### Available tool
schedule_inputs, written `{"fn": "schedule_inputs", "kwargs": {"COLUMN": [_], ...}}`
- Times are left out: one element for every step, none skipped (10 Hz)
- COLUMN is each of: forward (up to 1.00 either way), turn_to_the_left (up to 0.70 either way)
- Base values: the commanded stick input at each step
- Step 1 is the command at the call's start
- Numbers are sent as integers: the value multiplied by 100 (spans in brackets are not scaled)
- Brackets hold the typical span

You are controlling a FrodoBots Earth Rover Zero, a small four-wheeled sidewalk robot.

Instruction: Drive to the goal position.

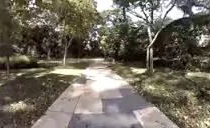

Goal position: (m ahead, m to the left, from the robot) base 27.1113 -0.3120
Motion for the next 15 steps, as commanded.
{"fn": "schedule_inputs", "kwargs": {"forward": [50,50,50,50,50,50,50,50,50,50,50,50,50,50,50], "turn_to_the_left": [0,0,0,0,0,0,0,0,0,0,0,0,0,0,0]}}
